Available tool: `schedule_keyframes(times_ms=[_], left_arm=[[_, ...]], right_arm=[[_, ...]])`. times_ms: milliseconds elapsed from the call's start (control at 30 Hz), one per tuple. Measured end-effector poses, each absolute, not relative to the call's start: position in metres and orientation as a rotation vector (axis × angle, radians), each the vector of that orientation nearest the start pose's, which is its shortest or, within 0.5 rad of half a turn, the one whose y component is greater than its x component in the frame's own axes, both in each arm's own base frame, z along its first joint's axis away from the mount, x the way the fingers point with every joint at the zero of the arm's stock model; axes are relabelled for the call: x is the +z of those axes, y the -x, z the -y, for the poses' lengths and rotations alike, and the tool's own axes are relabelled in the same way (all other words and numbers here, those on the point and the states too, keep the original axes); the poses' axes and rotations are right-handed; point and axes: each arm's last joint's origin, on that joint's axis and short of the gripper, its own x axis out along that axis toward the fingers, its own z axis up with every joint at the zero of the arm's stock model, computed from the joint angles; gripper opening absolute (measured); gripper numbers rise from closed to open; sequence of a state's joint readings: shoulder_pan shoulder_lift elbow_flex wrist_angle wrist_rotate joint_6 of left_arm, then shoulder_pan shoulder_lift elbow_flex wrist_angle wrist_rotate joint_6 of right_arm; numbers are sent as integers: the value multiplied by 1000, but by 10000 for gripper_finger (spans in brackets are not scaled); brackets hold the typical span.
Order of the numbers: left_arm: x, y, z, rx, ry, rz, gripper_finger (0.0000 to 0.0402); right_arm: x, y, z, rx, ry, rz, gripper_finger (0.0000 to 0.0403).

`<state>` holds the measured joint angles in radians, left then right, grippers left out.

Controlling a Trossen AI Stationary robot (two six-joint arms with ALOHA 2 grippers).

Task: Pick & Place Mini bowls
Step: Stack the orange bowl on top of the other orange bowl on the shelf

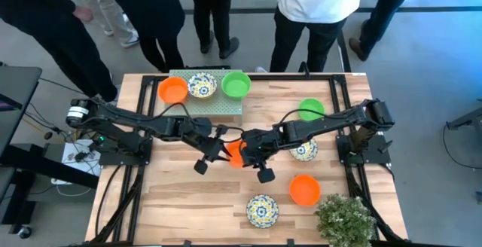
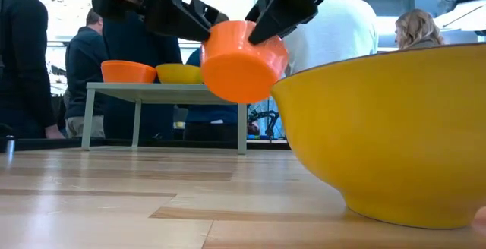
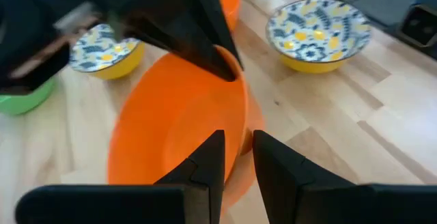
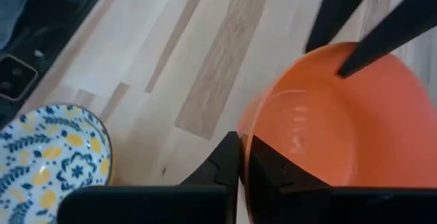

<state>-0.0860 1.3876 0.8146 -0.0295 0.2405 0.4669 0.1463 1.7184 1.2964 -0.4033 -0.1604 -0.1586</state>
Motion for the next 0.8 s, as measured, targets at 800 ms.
schedule_keyframes(times_ms=[800], left_arm=[[212,-276,39,-469,-195,-661,8]], right_arm=[[263,-376,-46,265,164,-666,122]])
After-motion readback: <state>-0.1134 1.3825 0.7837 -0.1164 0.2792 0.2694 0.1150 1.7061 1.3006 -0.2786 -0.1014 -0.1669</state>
